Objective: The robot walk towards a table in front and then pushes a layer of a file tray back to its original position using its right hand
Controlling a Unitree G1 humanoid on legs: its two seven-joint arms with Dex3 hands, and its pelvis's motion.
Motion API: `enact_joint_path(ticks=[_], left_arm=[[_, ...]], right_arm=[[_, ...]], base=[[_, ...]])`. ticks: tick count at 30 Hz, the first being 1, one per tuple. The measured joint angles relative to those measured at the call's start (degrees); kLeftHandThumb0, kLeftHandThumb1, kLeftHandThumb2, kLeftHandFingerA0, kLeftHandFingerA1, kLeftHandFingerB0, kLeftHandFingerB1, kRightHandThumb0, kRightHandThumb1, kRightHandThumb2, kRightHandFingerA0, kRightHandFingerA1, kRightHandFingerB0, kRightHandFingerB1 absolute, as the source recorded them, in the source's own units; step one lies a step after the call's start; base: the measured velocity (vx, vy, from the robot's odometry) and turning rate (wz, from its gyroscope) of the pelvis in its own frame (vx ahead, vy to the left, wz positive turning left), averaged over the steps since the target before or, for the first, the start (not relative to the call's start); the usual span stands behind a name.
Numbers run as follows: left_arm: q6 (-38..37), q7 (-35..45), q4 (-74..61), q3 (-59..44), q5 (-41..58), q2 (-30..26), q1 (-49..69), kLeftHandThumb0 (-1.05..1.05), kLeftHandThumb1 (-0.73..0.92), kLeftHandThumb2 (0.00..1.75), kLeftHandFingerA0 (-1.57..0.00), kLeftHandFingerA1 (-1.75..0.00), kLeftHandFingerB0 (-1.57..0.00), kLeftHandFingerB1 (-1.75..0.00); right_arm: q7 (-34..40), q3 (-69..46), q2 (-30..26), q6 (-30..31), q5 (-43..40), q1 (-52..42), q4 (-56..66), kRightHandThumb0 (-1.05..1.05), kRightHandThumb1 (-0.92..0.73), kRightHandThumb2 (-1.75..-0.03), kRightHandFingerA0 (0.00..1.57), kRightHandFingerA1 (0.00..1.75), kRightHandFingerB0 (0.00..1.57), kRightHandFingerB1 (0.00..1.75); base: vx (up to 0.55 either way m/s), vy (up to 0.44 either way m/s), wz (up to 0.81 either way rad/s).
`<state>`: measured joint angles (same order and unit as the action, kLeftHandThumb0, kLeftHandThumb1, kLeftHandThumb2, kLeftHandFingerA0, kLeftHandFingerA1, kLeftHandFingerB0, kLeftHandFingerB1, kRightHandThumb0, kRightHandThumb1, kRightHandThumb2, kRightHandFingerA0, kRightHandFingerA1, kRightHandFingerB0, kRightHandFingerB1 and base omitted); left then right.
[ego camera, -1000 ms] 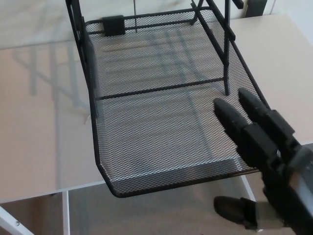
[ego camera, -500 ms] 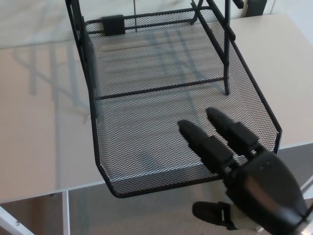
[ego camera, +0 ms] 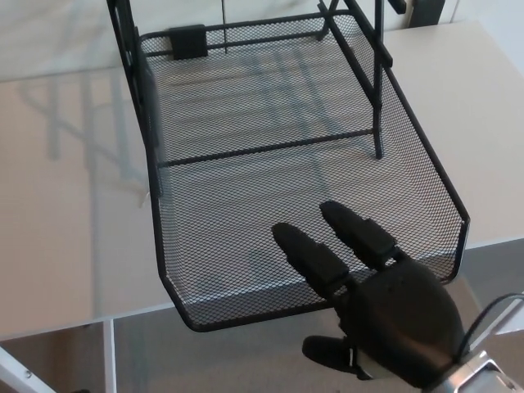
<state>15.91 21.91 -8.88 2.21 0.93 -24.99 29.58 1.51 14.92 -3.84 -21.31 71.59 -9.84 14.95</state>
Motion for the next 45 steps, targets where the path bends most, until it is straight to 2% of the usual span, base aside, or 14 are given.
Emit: enact_joint_path(ticks=[5, 6, 7, 8, 9, 10, 18, 33, 45], left_arm=[[0.0, 0.0, -0.1, 0.7, -0.7, -0.2, -0.3, -0.31, 0.64, 0.58, -0.39, -0.44, -0.31, -0.35], [0.0, 0.0, -0.2, 0.8, -0.8, -0.2, -0.4, -0.31, 0.64, 0.58, -0.39, -0.44, -0.31, -0.35], [0.0, 0.0, -0.2, 0.9, -0.9, -0.2, -0.4, -0.30, 0.64, 0.59, -0.38, -0.44, -0.30, -0.34], [0.0, 0.0, -0.3, 1.0, -0.9, -0.2, -0.5, -0.30, 0.64, 0.59, -0.38, -0.44, -0.30, -0.34], [0.0, 0.0, -0.4, 1.0, -0.9, -0.2, -0.5, -0.30, 0.64, 0.59, -0.38, -0.44, -0.30, -0.34], [0.0, 0.1, -0.5, 1.0, -0.9, -0.2, -0.5, -0.30, 0.64, 0.59, -0.39, -0.44, -0.31, -0.34], [0.0, 0.1, -0.9, 1.1, -1.3, -0.3, -0.9, -0.33, 0.63, 0.58, -0.40, -0.45, -0.31, -0.34], [0.0, 1.0, -1.4, 1.1, -1.3, -0.4, -1.2, -0.32, 0.64, 0.59, -0.41, -0.45, -0.31, -0.34], [0.0, 1.3, -1.8, 3.0, -2.4, -0.8, -0.7, -0.31, 0.64, 0.59, -0.41, -0.46, -0.31, -0.35]], right_arm=[[2.5, 3.1, -1.0, 4.4, 4.0, 2.2, 0.0, -0.70, -0.76, -0.89, 0.00, 0.00, 0.00, 0.04], [2.7, 3.4, -1.1, 4.8, 4.4, 2.5, 0.0, -0.71, -0.76, -0.90, 0.00, 0.00, 0.00, 0.04], [3.1, 4.1, -1.2, 5.8, 4.8, 2.9, 0.0, -0.78, -0.81, -1.00, 0.00, 0.03, 0.00, 0.06], [3.3, 4.6, -1.2, 6.4, 5.1, 3.2, 0.0, -0.78, -0.81, -1.00, 0.00, 0.03, 0.00, 0.06], [3.4, 5.0, -1.2, 7.0, 5.3, 3.5, 0.0, -0.65, -0.89, -0.66, 0.00, 0.00, 0.00, 0.04], [3.6, 5.5, -1.2, 7.6, 5.5, 3.8, 0.0, -0.80, -0.81, -0.98, 0.00, 0.00, 0.00, 0.03], [4.3, 8.4, -1.0, 11.2, 5.9, 6.6, -0.9, -0.78, -0.77, -0.97, 0.00, 0.03, 0.00, 0.07], [4.2, 12.2, -0.7, 16.2, 4.7, 13.6, -8.3, -0.82, -0.83, -1.00, 0.00, 0.00, 0.00, 0.03], [3.6, 13.2, -1.2, 19.7, 3.9, 18.5, -11.1, -0.80, -0.81, -1.00, 0.00, 0.02, 0.00, 0.06]], base=[[0.00, 0.000, 0.00], [0.00, 0.000, 0.00], [0.00, 0.000, 0.00], [0.00, 0.000, 0.00], [0.00, 0.000, 0.00], [0.00, 0.000, 0.00], [0.00, 0.000, 0.00], [0.00, 0.000, 0.00], [0.00, 0.000, 0.00]])
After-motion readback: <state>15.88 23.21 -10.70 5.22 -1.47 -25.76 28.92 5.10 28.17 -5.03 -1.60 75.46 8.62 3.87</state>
